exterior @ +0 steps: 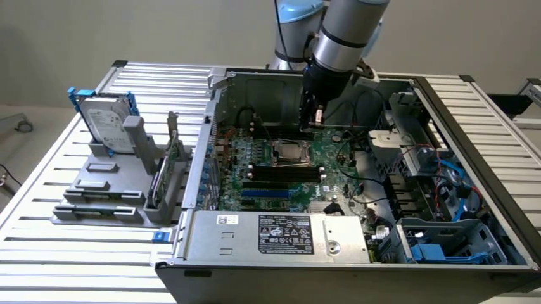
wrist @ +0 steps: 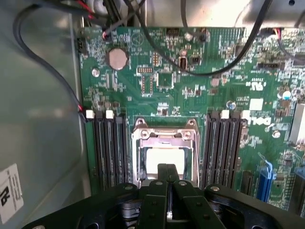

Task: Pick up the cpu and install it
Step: 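Close the cpu cover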

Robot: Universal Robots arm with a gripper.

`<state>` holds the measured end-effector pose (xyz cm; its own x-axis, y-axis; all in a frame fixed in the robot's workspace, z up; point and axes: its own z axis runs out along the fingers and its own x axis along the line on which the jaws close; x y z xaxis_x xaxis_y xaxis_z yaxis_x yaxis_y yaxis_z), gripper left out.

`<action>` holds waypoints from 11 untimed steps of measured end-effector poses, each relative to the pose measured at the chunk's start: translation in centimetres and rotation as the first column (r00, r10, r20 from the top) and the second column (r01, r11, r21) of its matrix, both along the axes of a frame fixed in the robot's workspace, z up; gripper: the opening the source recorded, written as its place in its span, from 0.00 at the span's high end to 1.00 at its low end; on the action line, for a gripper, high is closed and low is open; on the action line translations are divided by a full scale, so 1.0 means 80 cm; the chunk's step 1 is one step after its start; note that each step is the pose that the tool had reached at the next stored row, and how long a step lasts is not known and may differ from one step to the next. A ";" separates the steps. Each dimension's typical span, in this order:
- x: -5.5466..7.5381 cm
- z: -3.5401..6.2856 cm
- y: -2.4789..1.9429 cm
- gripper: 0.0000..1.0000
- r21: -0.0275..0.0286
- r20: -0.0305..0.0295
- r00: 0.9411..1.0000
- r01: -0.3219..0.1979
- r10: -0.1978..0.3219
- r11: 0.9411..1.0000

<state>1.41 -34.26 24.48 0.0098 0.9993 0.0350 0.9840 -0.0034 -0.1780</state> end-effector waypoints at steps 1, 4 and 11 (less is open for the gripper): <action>-0.003 0.000 0.0000 0.89 0.000 -0.006 1.000 0.000 0.000 1.000; -0.011 -0.002 0.0000 0.89 0.000 -0.025 1.000 0.000 0.000 1.000; -0.025 -0.008 0.0000 0.89 0.000 -0.057 0.998 0.000 0.000 1.000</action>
